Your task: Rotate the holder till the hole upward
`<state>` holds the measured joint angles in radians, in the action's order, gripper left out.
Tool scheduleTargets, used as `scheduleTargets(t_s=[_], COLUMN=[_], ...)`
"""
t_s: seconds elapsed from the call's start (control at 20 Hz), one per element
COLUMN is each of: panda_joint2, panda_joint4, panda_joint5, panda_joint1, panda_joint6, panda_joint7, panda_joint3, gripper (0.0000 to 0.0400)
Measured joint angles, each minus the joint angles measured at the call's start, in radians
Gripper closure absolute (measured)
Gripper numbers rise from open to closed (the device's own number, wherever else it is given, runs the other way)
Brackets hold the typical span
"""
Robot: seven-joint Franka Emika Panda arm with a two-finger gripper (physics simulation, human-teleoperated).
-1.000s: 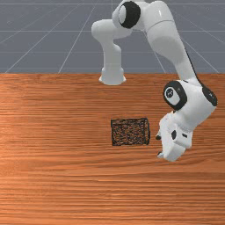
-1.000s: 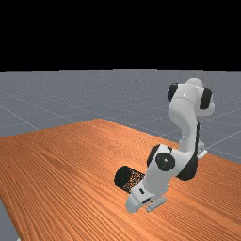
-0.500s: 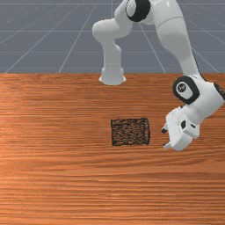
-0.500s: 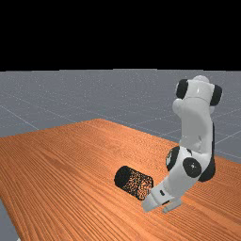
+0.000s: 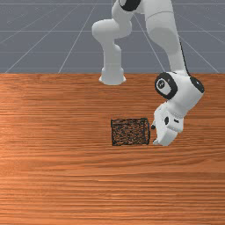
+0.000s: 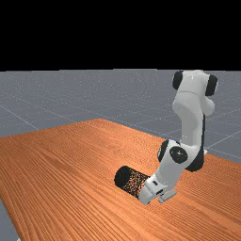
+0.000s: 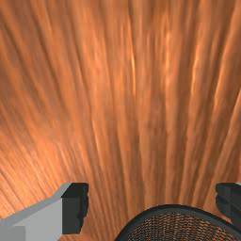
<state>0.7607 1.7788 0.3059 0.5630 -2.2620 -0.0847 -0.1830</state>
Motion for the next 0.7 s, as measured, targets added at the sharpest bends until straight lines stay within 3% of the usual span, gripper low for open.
scheduleTargets(t_s=[0.35,0.7], panda_joint2=[-0.009,-0.001], panda_joint4=[0.029,0.033], panda_joint5=[0.002,0.033], panda_joint1=[-0.051,-0.036], panda_joint6=[-0.016,-0.054], panda_joint7=[-0.057,-0.019], panda_joint3=[-0.012,-0.04], gripper=[0.0,0.0003])
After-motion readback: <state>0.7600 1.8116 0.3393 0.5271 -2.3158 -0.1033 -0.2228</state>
